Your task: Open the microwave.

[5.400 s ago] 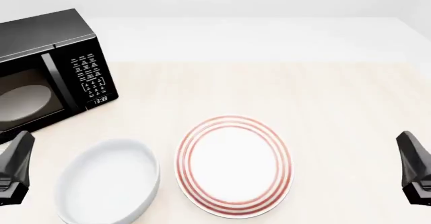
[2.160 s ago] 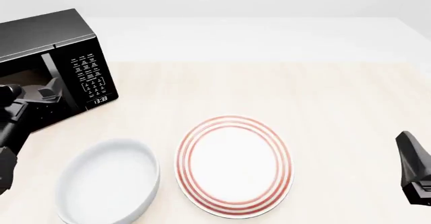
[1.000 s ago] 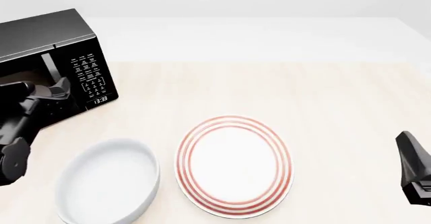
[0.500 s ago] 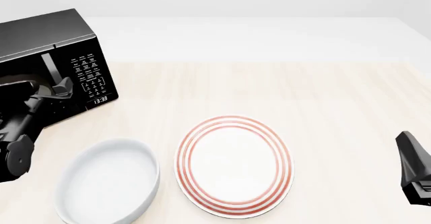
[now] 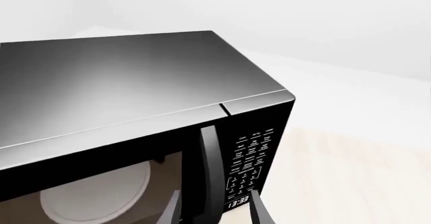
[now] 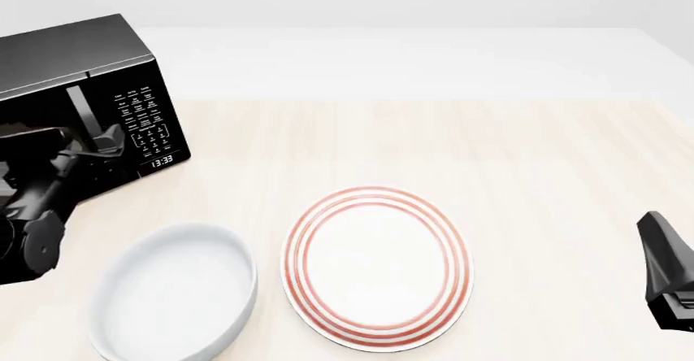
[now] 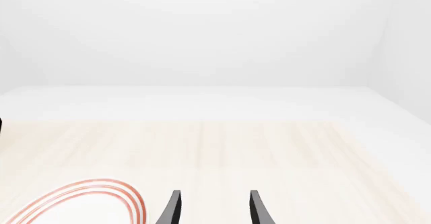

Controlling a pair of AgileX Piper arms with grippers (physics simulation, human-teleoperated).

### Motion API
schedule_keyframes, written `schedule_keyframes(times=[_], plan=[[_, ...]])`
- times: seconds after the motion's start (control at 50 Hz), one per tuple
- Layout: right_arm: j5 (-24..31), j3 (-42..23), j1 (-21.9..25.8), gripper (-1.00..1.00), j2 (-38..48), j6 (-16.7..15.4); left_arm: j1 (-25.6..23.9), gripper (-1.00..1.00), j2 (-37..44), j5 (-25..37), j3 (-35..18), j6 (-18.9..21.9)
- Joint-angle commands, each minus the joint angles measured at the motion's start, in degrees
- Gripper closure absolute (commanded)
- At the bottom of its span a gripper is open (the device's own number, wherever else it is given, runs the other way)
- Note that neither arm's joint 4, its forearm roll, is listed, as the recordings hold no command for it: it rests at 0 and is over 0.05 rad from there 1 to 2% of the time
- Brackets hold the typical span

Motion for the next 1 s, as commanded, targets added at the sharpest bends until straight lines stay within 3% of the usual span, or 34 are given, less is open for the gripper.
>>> schedule_keyframes(times=[0.02, 1.0], plan=[[0.0, 0.0, 0.0, -1.00, 0.0, 0.0, 0.0, -1.00, 1.8, 0.4, -1.5, -0.5], [0.0, 0.0, 0.0, -1.00, 0.0, 0.0, -1.6, -1.00, 7.0, 0.4, -5.2, -3.5]])
